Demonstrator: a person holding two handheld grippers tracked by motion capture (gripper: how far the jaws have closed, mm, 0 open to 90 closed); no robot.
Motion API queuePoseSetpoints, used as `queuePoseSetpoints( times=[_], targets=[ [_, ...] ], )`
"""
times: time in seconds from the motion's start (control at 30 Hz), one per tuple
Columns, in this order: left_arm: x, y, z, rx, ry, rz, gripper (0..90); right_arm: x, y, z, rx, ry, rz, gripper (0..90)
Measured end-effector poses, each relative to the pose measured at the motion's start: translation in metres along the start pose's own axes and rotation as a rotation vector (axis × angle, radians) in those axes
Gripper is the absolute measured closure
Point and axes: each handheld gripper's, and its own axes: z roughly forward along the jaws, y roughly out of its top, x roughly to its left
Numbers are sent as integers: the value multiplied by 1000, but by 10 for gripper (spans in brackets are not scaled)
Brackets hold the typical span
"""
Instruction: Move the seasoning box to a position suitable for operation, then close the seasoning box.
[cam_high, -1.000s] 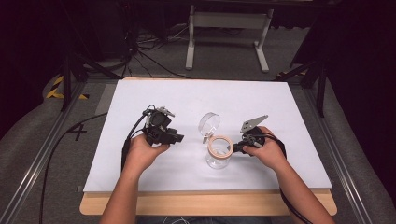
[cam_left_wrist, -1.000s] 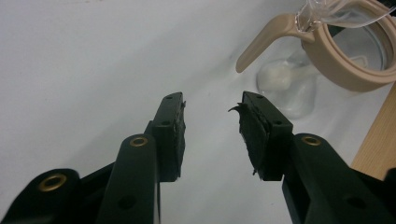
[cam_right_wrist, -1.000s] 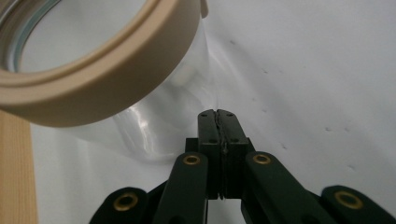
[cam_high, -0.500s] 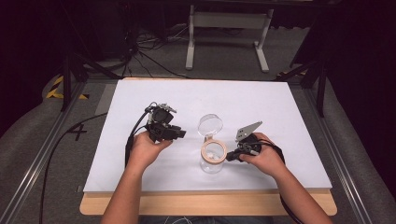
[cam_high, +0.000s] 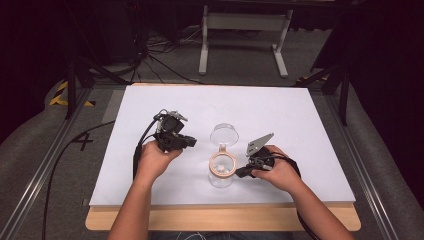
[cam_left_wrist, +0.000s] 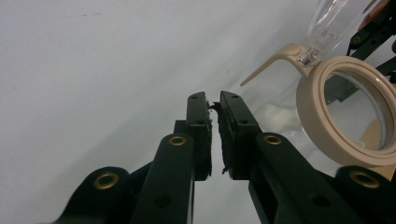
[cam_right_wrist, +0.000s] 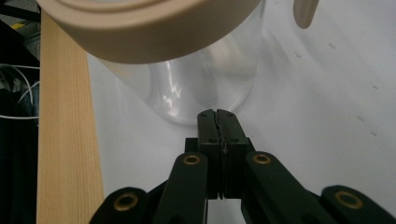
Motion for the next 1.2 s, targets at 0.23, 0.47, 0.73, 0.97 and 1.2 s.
queuePoseSetpoints(
  times=[0.23, 0.47, 0.73, 0.97, 1.2],
  targets=[
    [-2, 5, -6, -93, -68, -14, 896, 6, 2, -25, -63, -33, 12, 900],
    [-3, 8, -3, -184, -61, 40, 897, 15, 4, -47, -165, -63, 10, 900],
    [-1, 19, 11, -237, -84, 79, 896, 34, 14, -60, -296, -40, -5, 900],
    [-7, 24, 13, -249, -109, 90, 881, 38, 19, -53, -377, -79, 22, 900],
    [-13, 26, 13, -260, -126, 107, 874, 38, 19, -51, -401, -75, 33, 900]
  ],
)
